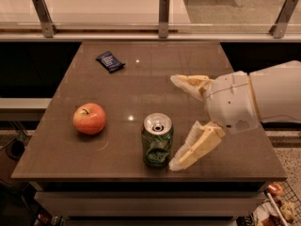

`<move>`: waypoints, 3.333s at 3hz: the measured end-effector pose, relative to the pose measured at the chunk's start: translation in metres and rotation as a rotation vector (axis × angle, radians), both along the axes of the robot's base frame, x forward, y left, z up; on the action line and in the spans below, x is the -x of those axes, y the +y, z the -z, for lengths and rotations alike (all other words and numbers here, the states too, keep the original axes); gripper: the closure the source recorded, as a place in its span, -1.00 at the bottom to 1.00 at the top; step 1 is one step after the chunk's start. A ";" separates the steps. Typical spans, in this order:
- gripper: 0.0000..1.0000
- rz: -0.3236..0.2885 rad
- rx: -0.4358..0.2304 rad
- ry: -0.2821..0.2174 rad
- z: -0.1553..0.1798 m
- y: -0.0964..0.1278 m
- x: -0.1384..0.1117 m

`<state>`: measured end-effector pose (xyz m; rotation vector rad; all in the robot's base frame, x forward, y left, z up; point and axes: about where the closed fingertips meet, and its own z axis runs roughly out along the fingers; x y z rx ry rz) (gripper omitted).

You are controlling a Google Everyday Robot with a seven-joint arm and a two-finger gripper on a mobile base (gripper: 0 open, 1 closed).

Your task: Move green can near rxbar blueberry

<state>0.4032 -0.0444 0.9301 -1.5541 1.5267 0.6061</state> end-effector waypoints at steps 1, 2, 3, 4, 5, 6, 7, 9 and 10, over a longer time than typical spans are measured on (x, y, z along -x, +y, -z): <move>-1.00 -0.074 -0.059 0.016 0.010 0.022 -0.002; -1.00 -0.131 -0.121 0.039 0.023 0.036 -0.008; -0.92 -0.156 -0.187 0.076 0.043 0.039 -0.018; -0.55 -0.135 -0.241 0.115 0.068 0.032 -0.025; -0.09 -0.139 -0.242 0.116 0.069 0.033 -0.025; 0.36 -0.143 -0.241 0.115 0.068 0.035 -0.024; 0.84 -0.147 -0.239 0.114 0.067 0.037 -0.023; 1.00 -0.150 -0.238 0.113 0.067 0.039 -0.023; 1.00 -0.122 -0.235 0.097 0.045 0.031 -0.034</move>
Offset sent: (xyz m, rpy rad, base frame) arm 0.0190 0.0459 -0.0413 0.2051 0.0774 0.1921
